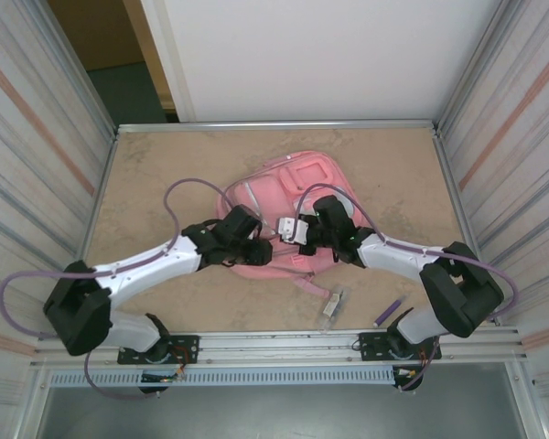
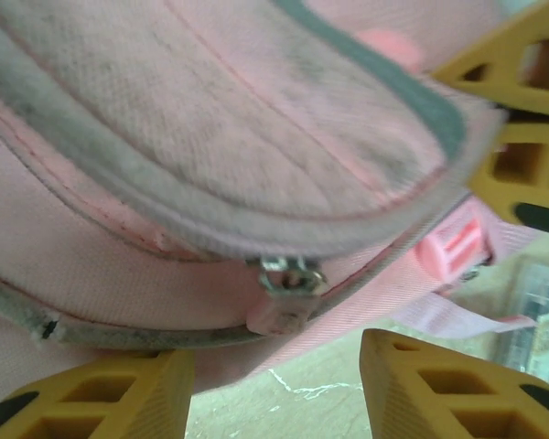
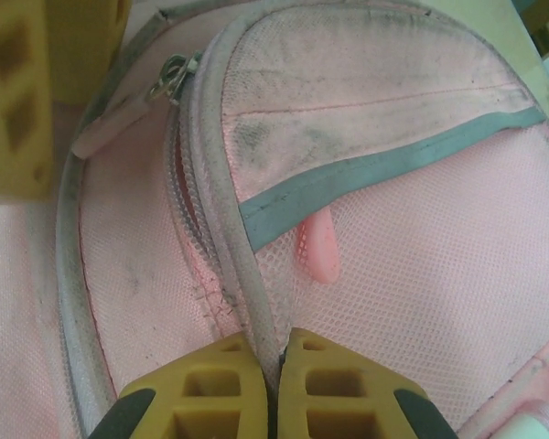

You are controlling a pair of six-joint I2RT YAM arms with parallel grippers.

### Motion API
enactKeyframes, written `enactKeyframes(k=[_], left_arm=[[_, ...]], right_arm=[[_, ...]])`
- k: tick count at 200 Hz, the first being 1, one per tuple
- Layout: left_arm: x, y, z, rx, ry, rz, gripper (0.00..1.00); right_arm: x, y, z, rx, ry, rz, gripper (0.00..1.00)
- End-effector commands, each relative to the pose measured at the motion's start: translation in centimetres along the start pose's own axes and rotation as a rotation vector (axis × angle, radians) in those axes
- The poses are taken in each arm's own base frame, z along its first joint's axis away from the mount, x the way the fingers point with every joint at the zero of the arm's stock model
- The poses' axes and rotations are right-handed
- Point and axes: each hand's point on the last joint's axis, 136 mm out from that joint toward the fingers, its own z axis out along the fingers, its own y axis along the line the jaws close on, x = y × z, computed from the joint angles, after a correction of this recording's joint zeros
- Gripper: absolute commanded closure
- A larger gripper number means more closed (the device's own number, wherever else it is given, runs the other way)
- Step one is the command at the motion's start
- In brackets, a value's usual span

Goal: Pack the student bag

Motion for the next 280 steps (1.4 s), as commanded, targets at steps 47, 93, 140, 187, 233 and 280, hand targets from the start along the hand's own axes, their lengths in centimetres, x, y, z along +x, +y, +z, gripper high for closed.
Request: enactKeyframes(k=[47,93,140,187,233,280], left_arm=[[-4.7,-0.4,-2.4,0.025,-0.332,0.198,0.55],[-6.1,-0.3,-2.5,-0.017,-0.369,0.193,0.52],[-7.1,0.4,-3.6,-0.024,-0.420,-0.048,0.45],[-6.9,1.3,-5.2,-0.040,-0.437,-0.139,0.43],[-5.7,2.8,-2.7,-0.201,-0.278,-0.164,0.47],[-5.2,3.6,-2.9,-0.243,-0.267,-0.142,0.55]], right_arm=[[-4.4,1.3,-0.8,-0.141,-0.203,0.088,1.00],[-4.8,1.2,-0.5,-0.145,-0.202,0.122,1.00],[-4.7,2.0,0.5,-0.137,-0.141,0.118,1.00],[-4.6,1.3,0.8,-0.158,-0.110,0.221,1.00],[-5.7,1.7,0.6,-0.217,-0.123,0.253,1.00],[-5.4,0.1,0.1,-0.219,-0.141,0.327,1.00]])
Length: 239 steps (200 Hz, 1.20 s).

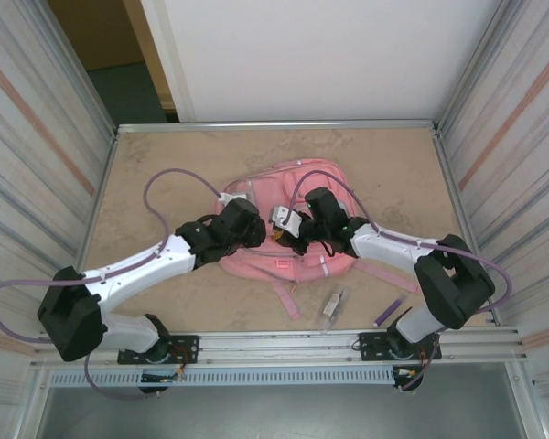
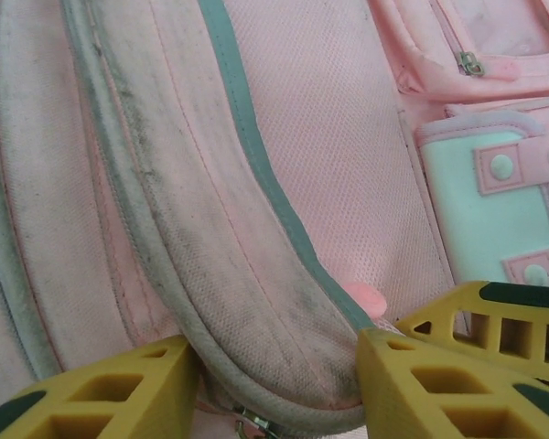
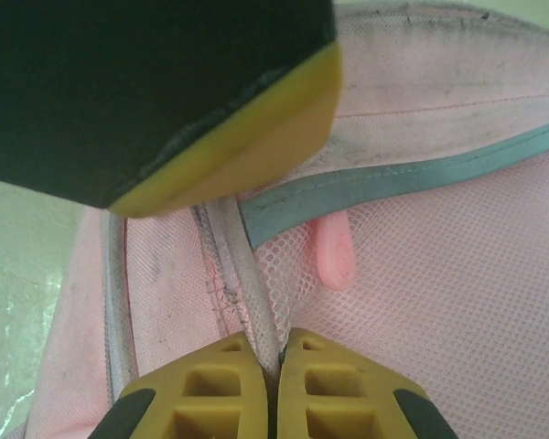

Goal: Pack the student bag

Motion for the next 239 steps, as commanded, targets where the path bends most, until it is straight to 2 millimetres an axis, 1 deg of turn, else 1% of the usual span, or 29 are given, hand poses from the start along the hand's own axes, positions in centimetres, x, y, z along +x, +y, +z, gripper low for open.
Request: enactKeyframes(k=[1,20,35,44,50,62,77,84,102,117,126,145,158,169,177,202,224,239], left_arm=[[0.0,1.7,-0.5,-0.071,-0.007,0.008,0.55],[0.0,1.4,-0.8,-0.035,-0.018,0.039,0.60],[0.1,0.6,-1.0,0.030,-0.028,0.069,0.64],[0.4,-0.1,-1.2,0.082,-0.026,0.089,0.68],[0.7,-0.3,-1.4,0.105,-0.024,0.102,0.69],[1.5,0.2,-1.4,0.102,-0.011,0.128,0.69],[2.0,1.1,-1.2,0.060,0.000,0.159,0.69],[2.0,1.1,-1.2,0.058,0.004,0.171,0.69],[1.8,-0.2,-1.5,0.124,0.002,0.177,0.68],[2.0,-1.6,-1.7,0.203,0.011,0.180,0.64],[2.2,-1.9,-1.9,0.226,0.018,0.172,0.61],[2.8,-1.2,-2.0,0.220,0.022,0.126,0.59],[3.4,-0.1,-1.7,0.184,0.026,0.101,0.59],[3.3,0.7,-1.5,0.142,0.011,0.099,0.59],[3.1,0.9,-1.3,0.125,0.002,0.107,0.59],[1.8,0.5,-1.0,0.087,-0.014,0.137,0.58],[1.2,-0.3,-0.3,0.086,-0.018,0.163,0.57],[0.9,0.0,-0.1,0.042,-0.012,0.170,0.59]], right_arm=[[-3.1,0.2,-0.9,-0.083,-0.104,0.047,1.00],[-3.0,-0.4,-1.2,-0.086,-0.112,0.072,1.00],[-2.7,-0.8,-1.1,-0.093,-0.110,0.098,1.00],[-2.5,-1.0,-0.9,-0.098,-0.099,0.121,1.00],[-2.5,-1.0,-0.8,-0.105,-0.095,0.128,1.00],[-2.2,-0.8,-0.5,-0.126,-0.084,0.136,1.00],[-1.9,-0.4,-0.2,-0.151,-0.081,0.144,1.00],[-1.8,-0.4,-0.1,-0.159,-0.083,0.149,1.00],[-1.9,-0.2,0.1,-0.179,-0.088,0.164,1.00],[-1.9,-0.3,0.2,-0.185,-0.086,0.166,1.00],[-1.8,-0.5,0.2,-0.182,-0.080,0.169,1.00],[-1.5,-1.0,0.2,-0.172,-0.071,0.192,1.00],[-1.5,-1.0,0.0,-0.174,-0.074,0.195,1.00],[-1.5,-0.9,0.1,-0.177,-0.075,0.192,1.00],[-1.5,-0.8,0.1,-0.182,-0.076,0.192,1.00],[-2.1,-0.2,0.3,-0.193,-0.073,0.171,1.00],[-2.1,0.4,0.5,-0.194,-0.048,0.140,1.00],[-2.0,0.6,0.6,-0.190,-0.038,0.134,1.00]])
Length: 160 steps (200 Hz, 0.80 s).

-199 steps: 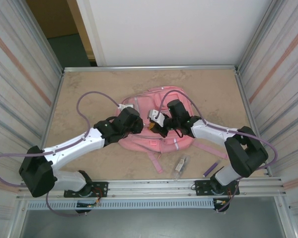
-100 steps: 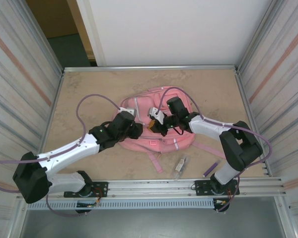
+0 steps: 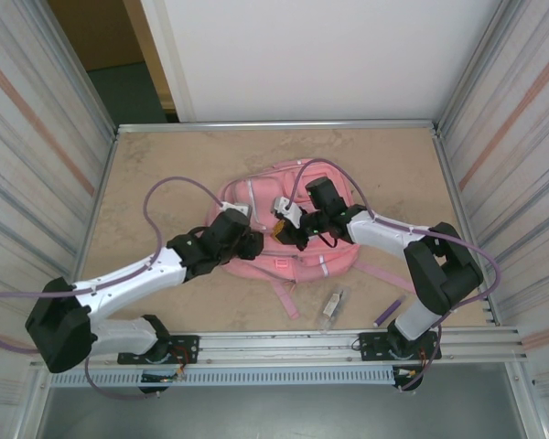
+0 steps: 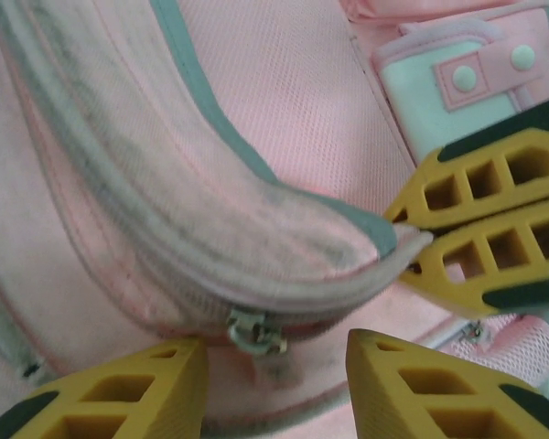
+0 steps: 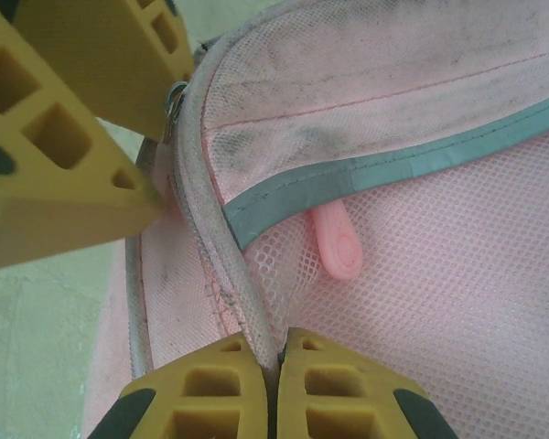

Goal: Pack the student bag

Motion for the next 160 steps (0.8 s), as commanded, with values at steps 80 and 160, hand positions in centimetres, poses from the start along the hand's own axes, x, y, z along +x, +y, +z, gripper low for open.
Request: enactKeyframes(k=[80,160], left_arm=[[-1.1,3.0,-1.9,-0.145,-0.004,0.141,0.91],[0.4,2.9,-2.2,0.166,0.077,0.167,1.00]], right_arm=[[-0.6,1.1,-0.6,-0.016,0.044,-0.127,1.00],[1.6,-0.5,-3.5,0.079,0.247,-0.366,1.00]])
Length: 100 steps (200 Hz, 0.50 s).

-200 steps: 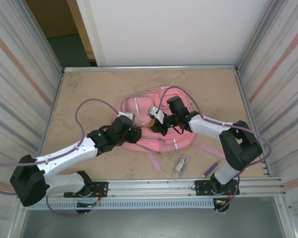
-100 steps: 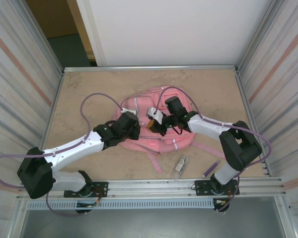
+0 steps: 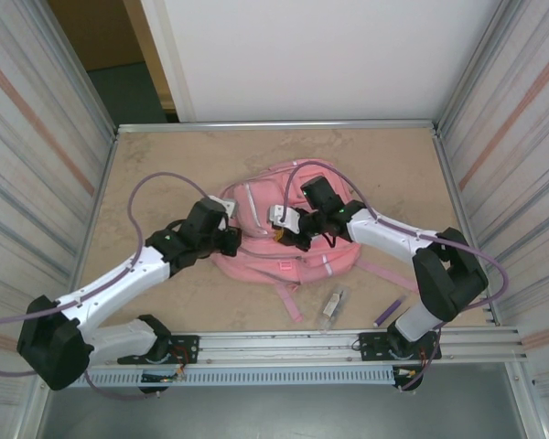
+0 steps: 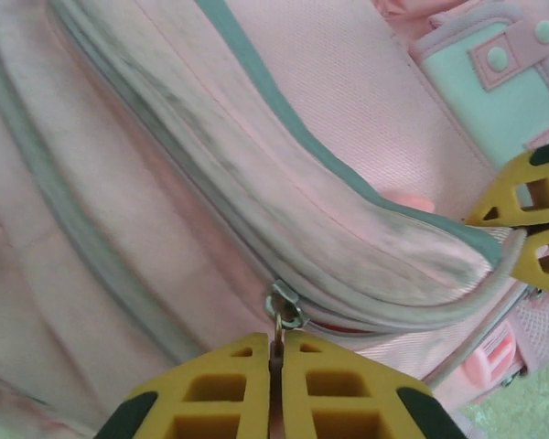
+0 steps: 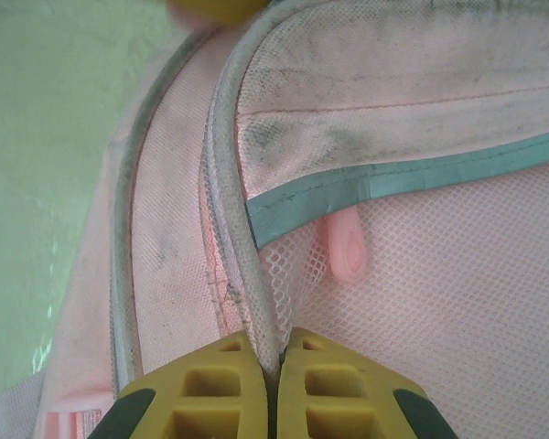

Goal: Pack the student bag

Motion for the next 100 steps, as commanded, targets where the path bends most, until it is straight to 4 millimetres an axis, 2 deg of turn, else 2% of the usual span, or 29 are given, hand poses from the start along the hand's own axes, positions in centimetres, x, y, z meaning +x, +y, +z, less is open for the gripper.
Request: enactKeyframes(k=[1,14,33,66,86,100], left_arm=[[1.1,-1.0,-0.2,0.117,0.032,0.076,1.00],[1.6,-2.0,-0.3,0.183,0.047,0.117,1.00],[1.8,-1.9,0.0,0.183,0.035,0.122,1.00],[2.2,-3.3,0.2,0.281,0.010,0.172,1.00],[2.0,-4.2,0.7,0.323,0.004,0.158,1.00],[1.9,-5.1,1.0,0.345,0.008,0.159,1.00]], right_arm=[[1.3,-0.8,-2.1,0.033,0.100,-0.106,1.00],[1.2,-1.4,-2.6,0.048,0.110,-0.153,1.00],[1.0,-2.7,-3.2,0.078,0.108,-0.206,1.00],[1.3,-5.1,-4.4,0.135,0.119,-0.269,1.00],[3.1,-7.6,-4.7,0.217,0.171,-0.276,0.93],[3.1,-8.9,-5.0,0.261,0.158,-0.256,0.86]])
